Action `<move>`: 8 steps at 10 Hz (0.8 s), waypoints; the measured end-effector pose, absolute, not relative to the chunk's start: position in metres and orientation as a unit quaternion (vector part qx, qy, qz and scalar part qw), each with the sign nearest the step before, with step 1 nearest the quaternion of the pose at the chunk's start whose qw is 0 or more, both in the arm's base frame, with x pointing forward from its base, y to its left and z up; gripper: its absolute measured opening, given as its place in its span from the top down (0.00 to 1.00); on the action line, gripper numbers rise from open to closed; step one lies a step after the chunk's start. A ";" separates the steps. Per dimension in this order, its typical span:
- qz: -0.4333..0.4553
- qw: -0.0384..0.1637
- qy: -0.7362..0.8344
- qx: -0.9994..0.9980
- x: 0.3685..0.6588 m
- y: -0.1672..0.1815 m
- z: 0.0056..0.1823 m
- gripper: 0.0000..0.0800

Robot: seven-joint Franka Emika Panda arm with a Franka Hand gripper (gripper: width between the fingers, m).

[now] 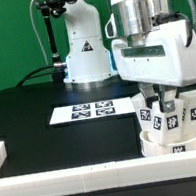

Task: Assemble stool

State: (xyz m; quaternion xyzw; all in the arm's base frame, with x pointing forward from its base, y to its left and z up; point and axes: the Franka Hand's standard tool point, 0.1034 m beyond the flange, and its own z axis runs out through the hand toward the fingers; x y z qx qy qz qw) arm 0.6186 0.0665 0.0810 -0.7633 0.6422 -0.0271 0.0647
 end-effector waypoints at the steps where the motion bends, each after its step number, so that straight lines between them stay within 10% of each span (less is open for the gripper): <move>1: -0.025 0.067 0.662 -0.746 0.619 0.067 0.081 0.58; 8: 0.004 0.093 0.851 -0.517 0.618 0.082 0.080 0.58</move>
Offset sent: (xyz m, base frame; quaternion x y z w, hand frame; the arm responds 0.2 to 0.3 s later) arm 0.0000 0.0000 0.0000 0.0000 0.0000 0.1938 0.9810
